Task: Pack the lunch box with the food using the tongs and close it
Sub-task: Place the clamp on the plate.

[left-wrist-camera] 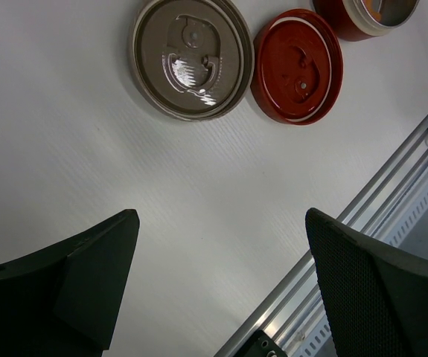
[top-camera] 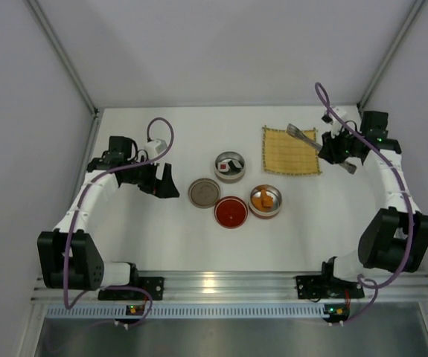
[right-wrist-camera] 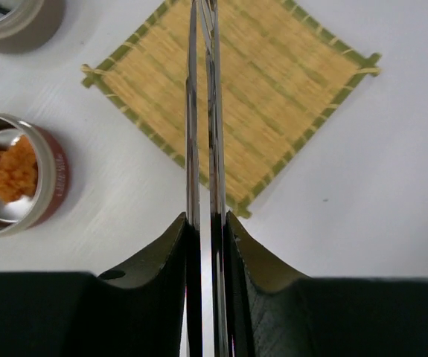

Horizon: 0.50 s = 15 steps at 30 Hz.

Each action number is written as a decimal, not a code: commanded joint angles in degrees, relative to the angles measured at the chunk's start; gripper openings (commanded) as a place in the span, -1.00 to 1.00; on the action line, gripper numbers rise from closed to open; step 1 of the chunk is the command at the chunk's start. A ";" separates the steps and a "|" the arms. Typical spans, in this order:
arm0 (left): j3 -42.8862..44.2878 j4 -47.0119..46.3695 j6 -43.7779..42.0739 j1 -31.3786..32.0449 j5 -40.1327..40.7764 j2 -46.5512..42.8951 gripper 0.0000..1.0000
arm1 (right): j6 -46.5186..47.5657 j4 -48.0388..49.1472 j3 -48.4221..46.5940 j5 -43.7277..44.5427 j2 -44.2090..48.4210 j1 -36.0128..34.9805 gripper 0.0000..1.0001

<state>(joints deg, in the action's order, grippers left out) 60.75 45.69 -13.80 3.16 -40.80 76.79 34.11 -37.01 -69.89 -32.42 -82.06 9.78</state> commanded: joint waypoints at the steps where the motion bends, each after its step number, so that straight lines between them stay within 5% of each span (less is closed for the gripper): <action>1: 2.35 1.06 -1.84 -0.17 -2.35 0.81 0.96 | 15.70 -3.39 -8.14 -9.12 -4.14 6.97 -0.56; 9: 2.26 1.68 -2.89 -0.17 -2.97 3.09 0.96 | 44.45 -31.26 -33.46 -7.75 -26.65 14.21 -0.59; 15: 3.58 2.65 -3.16 -0.17 -2.45 5.82 0.96 | 52.99 -25.76 -32.95 -4.76 -29.91 13.51 -0.58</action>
<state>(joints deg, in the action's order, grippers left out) 61.93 47.37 -15.57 3.16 -41.76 81.82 76.90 -61.63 -101.67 -36.01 -112.81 24.12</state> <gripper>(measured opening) 0.981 0.208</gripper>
